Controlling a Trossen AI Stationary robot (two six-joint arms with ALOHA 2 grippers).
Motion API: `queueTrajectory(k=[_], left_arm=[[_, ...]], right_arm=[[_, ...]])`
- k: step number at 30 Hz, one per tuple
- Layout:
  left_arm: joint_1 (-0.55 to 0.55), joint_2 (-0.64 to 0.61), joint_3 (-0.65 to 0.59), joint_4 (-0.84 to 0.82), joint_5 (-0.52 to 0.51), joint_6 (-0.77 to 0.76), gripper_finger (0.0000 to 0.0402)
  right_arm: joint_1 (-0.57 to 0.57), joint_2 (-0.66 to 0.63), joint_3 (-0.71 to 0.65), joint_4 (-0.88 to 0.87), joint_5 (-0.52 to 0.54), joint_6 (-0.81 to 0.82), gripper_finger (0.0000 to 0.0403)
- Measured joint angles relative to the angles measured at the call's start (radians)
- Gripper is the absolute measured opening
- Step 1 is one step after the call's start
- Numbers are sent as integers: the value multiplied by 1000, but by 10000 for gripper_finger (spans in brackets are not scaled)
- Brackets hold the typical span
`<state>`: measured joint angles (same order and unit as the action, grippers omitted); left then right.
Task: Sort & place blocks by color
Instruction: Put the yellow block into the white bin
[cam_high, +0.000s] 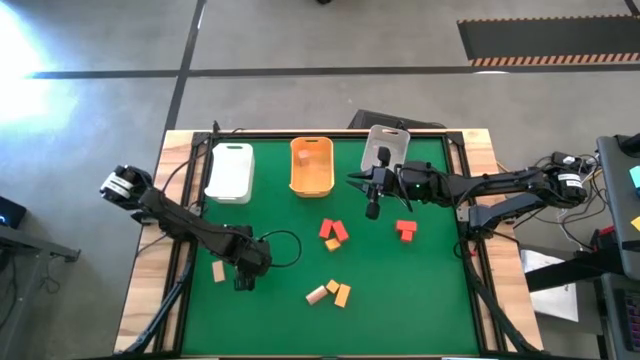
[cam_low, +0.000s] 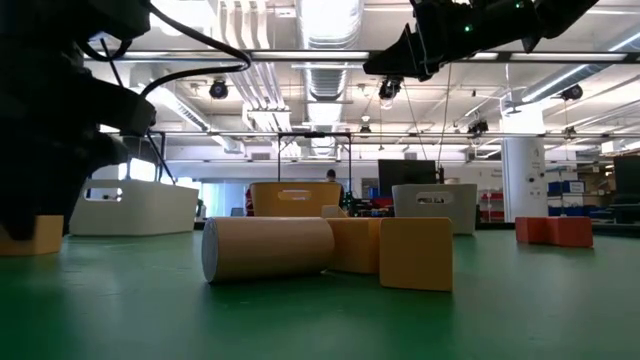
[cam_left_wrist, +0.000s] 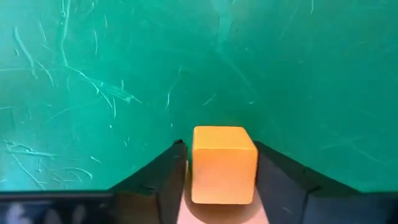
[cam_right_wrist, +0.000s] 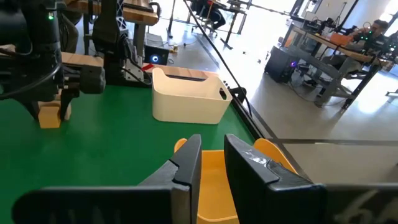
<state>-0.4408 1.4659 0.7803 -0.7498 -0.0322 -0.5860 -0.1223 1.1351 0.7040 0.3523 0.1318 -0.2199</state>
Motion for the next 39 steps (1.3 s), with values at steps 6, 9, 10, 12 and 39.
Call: queueTrajectory(k=[6, 9, 10, 12, 39], left_arm=[[0, -3, 2, -1, 1, 3, 116], [3, -9, 22, -2, 2, 20, 116], [7, -10, 36, -2, 3, 37, 116], [17, -12, 74, 0, 2, 93, 116], [1247, -197, 209, -235, -216, 782, 116]], right_arm=[[0, 0, 0, 0, 0, 0, 61], [0, 0, 0, 0, 0, 0, 59], [0, 0, 0, 0, 0, 0, 59], [0, 0, 0, 0, 0, 0, 59], [-1, 0, 0, -5, 2, -2, 57]])
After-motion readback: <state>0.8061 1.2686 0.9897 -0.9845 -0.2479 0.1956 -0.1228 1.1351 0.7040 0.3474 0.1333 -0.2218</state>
